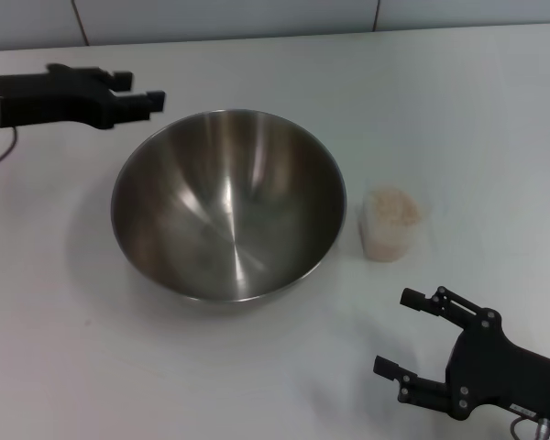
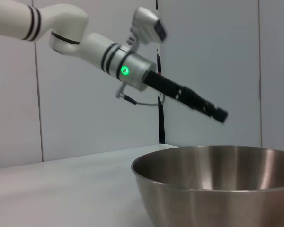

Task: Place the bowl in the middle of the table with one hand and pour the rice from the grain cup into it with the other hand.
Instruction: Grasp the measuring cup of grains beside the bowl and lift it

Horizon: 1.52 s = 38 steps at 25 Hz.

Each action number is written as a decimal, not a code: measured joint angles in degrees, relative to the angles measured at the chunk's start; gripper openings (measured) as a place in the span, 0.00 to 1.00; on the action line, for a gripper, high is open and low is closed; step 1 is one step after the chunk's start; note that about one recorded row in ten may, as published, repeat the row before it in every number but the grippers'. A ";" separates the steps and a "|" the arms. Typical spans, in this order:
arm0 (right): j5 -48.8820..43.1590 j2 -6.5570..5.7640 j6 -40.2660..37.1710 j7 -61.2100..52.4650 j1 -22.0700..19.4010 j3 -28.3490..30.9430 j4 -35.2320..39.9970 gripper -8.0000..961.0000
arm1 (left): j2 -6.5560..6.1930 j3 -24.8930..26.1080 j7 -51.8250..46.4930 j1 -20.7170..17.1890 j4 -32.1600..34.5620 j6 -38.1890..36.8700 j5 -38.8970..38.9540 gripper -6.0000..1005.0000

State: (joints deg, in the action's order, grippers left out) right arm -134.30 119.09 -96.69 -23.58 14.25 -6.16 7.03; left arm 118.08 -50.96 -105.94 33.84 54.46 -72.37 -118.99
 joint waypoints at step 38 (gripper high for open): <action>0.85 0.54 17.28 9.06 -2.20 31.89 -9.52 0.87 | -2.06 1.16 72.95 -26.29 -34.25 -19.68 34.77 0.84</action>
State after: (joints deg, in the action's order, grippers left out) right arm -133.45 119.62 -79.40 -14.53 12.05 25.73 -2.48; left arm 116.02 -49.79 -33.00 7.55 20.21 -92.06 -84.22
